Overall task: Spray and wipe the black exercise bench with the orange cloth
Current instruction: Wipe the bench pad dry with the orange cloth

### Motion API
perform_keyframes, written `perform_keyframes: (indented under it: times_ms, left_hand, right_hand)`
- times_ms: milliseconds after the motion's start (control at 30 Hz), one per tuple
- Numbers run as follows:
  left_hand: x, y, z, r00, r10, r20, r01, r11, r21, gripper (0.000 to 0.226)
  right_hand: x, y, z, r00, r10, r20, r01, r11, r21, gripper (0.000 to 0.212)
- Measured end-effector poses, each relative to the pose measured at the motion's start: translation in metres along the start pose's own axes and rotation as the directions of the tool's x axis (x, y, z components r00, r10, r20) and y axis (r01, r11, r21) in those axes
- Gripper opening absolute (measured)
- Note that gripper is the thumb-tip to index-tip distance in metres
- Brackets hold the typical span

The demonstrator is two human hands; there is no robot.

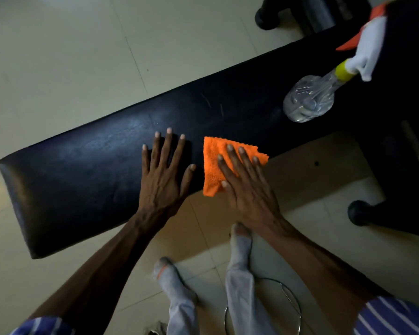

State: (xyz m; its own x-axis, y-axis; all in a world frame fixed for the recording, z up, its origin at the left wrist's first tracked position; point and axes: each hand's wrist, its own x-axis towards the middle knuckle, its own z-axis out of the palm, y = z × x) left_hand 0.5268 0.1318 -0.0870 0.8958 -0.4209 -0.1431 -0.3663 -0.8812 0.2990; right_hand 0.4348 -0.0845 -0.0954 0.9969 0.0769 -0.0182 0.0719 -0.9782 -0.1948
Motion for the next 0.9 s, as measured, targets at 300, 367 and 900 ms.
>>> perform_keyframes:
  times_ms: [300,367,900]
  left_hand:
    - [0.022,0.023,0.000,1.000,-0.015,0.003,0.015,1.000,0.024,0.067]
    - [0.026,0.029,-0.001,1.000,-0.024,0.010,0.024,0.999,0.026,0.068]
    - [0.077,0.054,-0.018,0.997,-0.071,0.031,0.070,0.997,0.045,0.069]
  right_hand:
    - [0.053,0.029,-0.013,0.961,0.270,-0.063,-0.268,0.963,0.033,0.068]
    - [0.032,0.035,-0.012,0.990,0.140,-0.027,-0.140,0.990,0.005,0.066]
    - [0.127,0.059,-0.032,0.991,0.123,0.050,-0.126,0.990,0.070,0.064]
